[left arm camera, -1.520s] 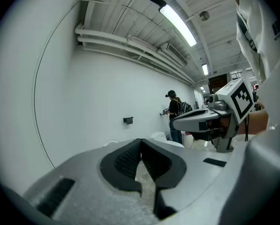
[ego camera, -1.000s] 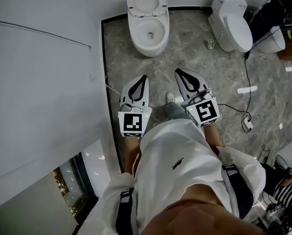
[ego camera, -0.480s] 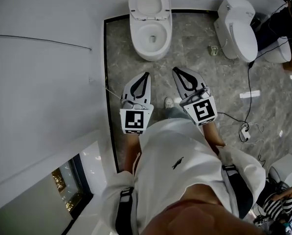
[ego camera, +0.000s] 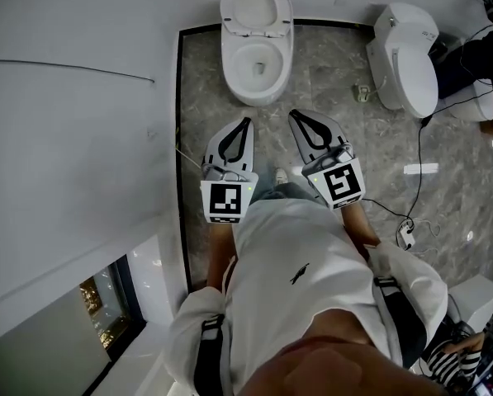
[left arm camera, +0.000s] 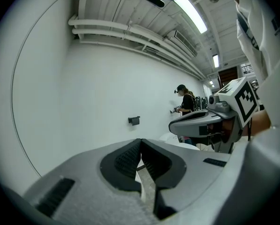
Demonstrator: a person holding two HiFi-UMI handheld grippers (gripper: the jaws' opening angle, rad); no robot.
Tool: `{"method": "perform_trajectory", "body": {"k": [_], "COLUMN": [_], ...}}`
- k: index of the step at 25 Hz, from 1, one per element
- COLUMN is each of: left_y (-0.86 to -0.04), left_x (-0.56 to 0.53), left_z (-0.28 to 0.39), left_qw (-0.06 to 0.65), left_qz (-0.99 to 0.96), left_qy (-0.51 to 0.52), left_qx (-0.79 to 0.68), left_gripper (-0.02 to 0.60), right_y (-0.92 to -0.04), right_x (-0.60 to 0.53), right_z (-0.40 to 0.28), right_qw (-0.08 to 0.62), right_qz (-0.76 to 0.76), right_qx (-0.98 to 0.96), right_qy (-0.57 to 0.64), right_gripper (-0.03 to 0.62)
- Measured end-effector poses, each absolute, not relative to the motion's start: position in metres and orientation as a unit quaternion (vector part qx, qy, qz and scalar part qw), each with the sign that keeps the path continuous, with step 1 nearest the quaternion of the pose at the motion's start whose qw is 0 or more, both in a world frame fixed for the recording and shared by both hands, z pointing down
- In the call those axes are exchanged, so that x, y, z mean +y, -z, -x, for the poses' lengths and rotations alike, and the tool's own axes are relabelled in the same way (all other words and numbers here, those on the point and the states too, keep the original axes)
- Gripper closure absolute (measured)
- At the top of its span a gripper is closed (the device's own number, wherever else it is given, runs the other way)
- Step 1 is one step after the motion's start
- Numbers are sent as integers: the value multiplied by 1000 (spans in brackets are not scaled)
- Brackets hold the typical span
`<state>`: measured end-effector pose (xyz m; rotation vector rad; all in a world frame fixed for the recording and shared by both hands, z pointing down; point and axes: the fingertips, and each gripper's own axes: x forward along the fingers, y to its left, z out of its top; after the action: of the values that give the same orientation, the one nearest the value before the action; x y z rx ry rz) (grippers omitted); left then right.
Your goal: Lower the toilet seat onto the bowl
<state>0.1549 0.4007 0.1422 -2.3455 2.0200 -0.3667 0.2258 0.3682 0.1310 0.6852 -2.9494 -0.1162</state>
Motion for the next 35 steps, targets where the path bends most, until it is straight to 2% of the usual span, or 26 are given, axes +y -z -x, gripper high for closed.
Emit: {"method": "perform_trajectory", "body": {"k": [16,35], "left_y": [-142,-154], "left_x": [346,266], "left_z": [-141,-47], "left_qw": [22,7], "left_qz": [757,784], "left_qy": [110,103], "left_qx": [644,613], "left_gripper": [553,554], "right_y": [-140,-154], "right_x": [316,240], "right_z": [-218,-128], "right_qw": [59,77], "right_qz": [-245,-286], "right_qx": [-967,-955], "right_qy": [34,17], "right_gripper": [563,563]}}
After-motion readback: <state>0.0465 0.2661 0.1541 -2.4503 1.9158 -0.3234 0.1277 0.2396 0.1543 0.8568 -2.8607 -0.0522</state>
